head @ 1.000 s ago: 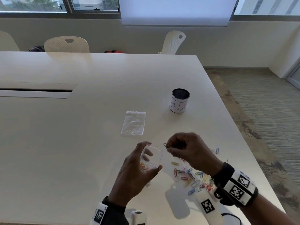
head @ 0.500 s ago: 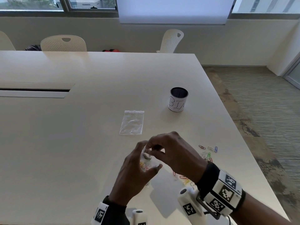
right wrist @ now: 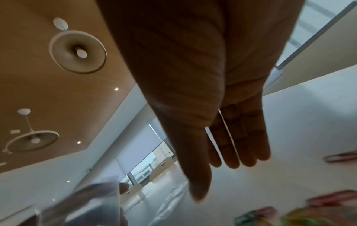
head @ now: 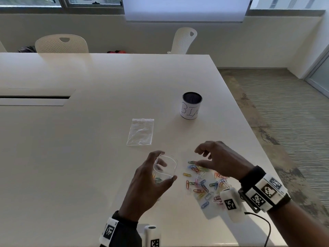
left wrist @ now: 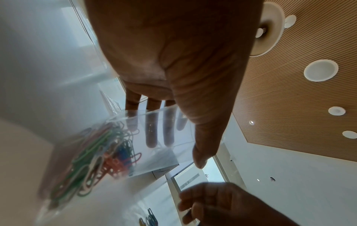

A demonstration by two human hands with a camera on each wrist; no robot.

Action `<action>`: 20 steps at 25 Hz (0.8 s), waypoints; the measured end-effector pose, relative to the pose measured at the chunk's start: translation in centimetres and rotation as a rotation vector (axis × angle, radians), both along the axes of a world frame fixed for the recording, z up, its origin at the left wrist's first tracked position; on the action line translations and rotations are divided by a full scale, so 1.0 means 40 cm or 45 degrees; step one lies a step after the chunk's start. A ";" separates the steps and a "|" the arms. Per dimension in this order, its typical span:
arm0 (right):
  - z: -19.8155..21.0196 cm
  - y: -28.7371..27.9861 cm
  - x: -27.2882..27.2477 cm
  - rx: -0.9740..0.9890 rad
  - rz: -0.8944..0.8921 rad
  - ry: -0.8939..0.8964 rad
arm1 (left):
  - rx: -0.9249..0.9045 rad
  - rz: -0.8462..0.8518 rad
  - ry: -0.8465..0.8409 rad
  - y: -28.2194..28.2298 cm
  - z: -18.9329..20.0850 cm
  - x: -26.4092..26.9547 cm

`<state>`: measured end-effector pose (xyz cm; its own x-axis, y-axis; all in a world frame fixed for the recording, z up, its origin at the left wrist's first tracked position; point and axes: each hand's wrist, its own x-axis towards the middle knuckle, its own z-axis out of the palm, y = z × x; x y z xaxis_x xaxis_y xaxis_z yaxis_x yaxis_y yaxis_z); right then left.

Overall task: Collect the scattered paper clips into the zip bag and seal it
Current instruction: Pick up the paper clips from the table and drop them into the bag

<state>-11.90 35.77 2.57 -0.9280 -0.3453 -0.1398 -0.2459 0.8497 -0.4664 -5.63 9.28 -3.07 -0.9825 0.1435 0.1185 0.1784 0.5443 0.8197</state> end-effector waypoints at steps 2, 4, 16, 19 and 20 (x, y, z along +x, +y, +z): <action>-0.030 0.012 0.013 0.194 0.030 -0.133 | -0.014 -0.014 0.002 0.005 -0.001 -0.003; -0.056 0.008 0.031 0.328 0.050 -0.153 | -0.027 -0.024 -0.001 0.010 -0.001 -0.007; -0.138 -0.070 0.074 0.111 -0.038 0.003 | -0.042 -0.026 -0.015 0.018 -0.001 -0.016; -0.142 -0.072 0.071 0.103 -0.020 0.049 | -0.049 -0.028 -0.018 0.016 -0.002 -0.016; -0.145 -0.071 0.070 0.108 -0.012 0.067 | -0.049 -0.028 -0.017 0.015 -0.001 -0.015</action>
<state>-9.10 32.92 -3.23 -0.9381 -0.3252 -0.1190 -0.2598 0.8882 -0.3790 -6.21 9.88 -3.09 -0.9805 0.1692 0.0996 0.1799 0.5714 0.8007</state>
